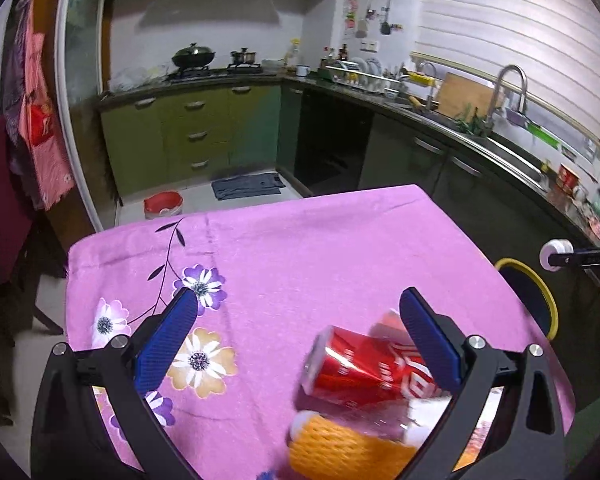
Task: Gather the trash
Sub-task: 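Carry the pill bottle over the bin and release it, then grasp the purple cream box with the left gripper, then carry the cream box over the bin and open the left gripper, then reach the right gripper to the clear water bottle and grasp it, then carry the water bottle over the bin and open the right gripper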
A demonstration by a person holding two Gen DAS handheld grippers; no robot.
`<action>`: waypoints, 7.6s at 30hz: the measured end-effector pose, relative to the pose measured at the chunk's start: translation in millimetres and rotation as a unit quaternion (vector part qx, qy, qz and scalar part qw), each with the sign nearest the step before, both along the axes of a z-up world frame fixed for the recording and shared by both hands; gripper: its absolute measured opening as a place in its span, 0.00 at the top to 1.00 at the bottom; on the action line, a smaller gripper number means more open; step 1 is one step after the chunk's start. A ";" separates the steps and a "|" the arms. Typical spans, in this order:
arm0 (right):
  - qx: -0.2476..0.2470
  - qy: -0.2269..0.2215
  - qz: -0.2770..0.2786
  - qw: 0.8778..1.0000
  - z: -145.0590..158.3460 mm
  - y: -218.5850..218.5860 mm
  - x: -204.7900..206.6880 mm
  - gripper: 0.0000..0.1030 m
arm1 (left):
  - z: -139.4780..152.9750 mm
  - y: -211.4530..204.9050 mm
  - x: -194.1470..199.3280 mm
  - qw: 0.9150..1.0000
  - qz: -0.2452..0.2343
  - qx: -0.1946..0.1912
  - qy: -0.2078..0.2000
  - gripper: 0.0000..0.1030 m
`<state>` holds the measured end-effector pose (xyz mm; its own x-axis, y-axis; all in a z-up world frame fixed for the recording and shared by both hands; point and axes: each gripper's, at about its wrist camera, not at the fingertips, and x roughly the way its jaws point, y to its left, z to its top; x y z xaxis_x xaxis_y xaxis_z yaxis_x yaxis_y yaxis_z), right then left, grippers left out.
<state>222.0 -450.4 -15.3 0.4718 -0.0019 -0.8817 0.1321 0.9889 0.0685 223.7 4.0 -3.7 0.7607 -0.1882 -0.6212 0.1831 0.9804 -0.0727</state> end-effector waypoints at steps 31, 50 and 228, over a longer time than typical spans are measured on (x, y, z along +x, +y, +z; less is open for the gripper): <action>0.060 0.018 -0.047 0.997 -62.8 -86.8 -23.0 0.12 | 15.2 -51.4 -132.5 0.984 -0.153 0.042 0.075 0.06; 0.068 -0.006 0.008 0.998 -35.9 -31.9 -42.0 0.11 | -48.7 -52.2 -123.5 0.924 -0.333 0.128 0.133 0.06; 0.032 0.152 0.476 0.865 50.9 317.9 -24.1 0.47 | 1.6 -0.4 -159.9 0.996 -0.026 -0.011 0.089 0.07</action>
<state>197.9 -132.6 35.6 -0.0220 0.3139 -0.9492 -0.7191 0.6546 0.2332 63.8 3.5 -2.1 0.6272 -0.2397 -0.7410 0.2153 0.9677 -0.1307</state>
